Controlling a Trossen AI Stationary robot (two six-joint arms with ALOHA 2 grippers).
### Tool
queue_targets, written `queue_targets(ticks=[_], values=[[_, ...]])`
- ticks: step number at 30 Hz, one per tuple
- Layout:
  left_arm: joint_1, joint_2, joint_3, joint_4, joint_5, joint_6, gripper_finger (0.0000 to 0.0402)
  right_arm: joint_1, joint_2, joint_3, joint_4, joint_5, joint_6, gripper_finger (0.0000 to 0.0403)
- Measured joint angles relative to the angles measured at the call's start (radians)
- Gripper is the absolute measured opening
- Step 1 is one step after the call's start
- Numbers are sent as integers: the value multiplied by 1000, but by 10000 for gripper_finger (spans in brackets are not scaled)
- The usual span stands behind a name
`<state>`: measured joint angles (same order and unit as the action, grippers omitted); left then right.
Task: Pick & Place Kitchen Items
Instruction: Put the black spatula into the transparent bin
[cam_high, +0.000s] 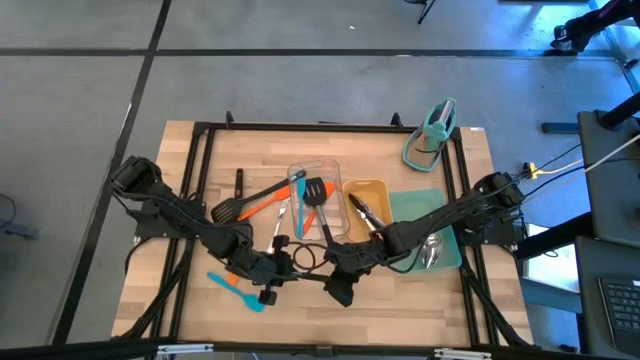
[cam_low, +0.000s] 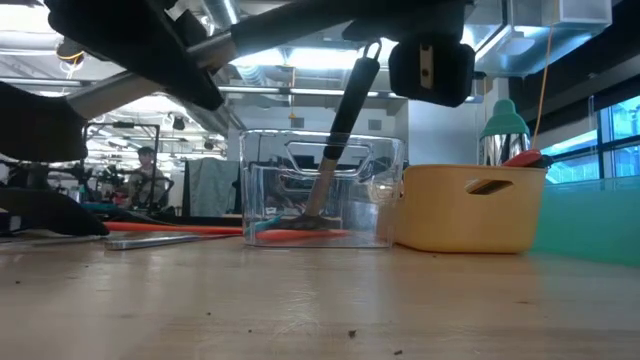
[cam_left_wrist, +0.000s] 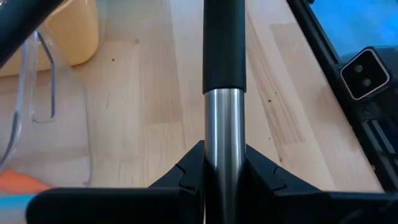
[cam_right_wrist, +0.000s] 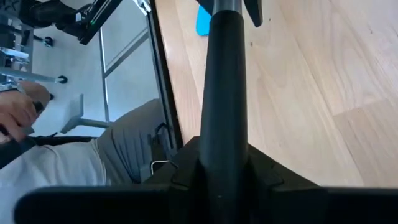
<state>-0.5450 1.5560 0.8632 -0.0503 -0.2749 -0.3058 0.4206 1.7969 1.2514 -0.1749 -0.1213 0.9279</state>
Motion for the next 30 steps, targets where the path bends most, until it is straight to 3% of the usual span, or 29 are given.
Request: queue_targets(ticks=[8,11,16,20,24,30], values=[[-27,-5,0,6,-16,-10,63,19,0,2,14,17,-13,71],[-50,-13,0,16,-16,33,117,28,-2,2,40,10,-31,71],[-94,-71,-1,130,-150,100,208,48,-5,4,51,12,-26,71],[-156,-144,0,215,-232,171,250,66,-5,53,26,39,-33,71],[-256,-219,0,278,-396,269,257,87,-5,198,-176,121,-66,71],[-442,-282,1,354,-616,434,245,119,-4,509,-704,429,-24,71]])
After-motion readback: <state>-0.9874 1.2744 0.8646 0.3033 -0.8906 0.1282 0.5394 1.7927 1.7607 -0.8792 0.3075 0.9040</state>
